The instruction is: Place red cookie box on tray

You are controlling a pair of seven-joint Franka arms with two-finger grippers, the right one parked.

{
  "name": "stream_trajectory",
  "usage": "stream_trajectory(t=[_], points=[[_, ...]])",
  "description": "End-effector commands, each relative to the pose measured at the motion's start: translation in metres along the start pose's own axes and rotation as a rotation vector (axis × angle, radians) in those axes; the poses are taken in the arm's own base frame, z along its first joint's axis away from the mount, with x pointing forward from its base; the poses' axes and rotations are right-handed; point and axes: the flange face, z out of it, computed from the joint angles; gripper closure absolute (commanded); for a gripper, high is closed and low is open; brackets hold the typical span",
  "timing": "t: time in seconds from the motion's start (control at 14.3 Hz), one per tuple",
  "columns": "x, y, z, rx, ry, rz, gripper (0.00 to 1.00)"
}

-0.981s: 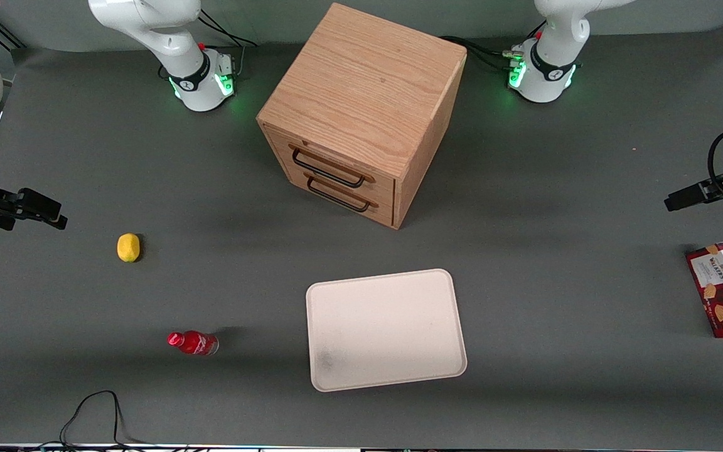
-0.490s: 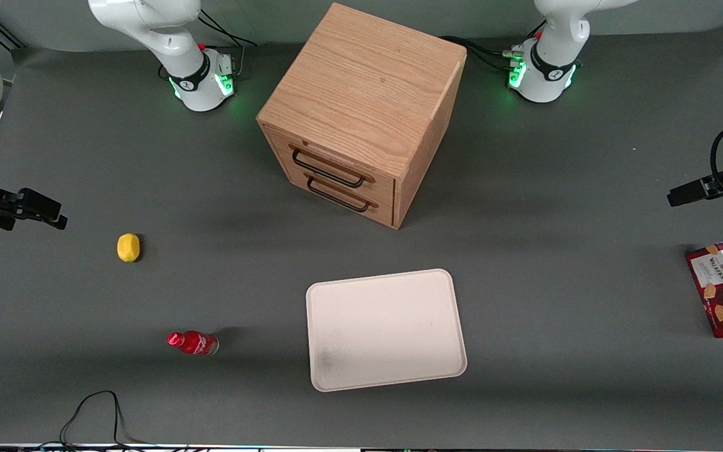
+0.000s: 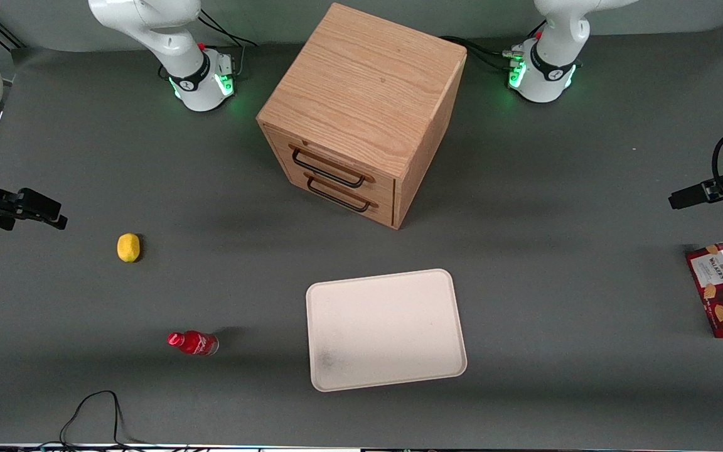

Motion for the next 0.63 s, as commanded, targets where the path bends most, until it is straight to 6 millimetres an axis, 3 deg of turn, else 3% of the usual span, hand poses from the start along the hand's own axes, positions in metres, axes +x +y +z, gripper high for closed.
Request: stream_trajectory(t=[0.0, 0.28, 0.56], points=[[0.003, -0.006, -0.005, 0.021, -0.001, 0.008, 0.0], [0.033, -0.045, 0.0, 0.032, 0.007, -0.025, 0.0], [0.068, -0.109, 0.006, 0.048, 0.025, 0.034, 0.0]])
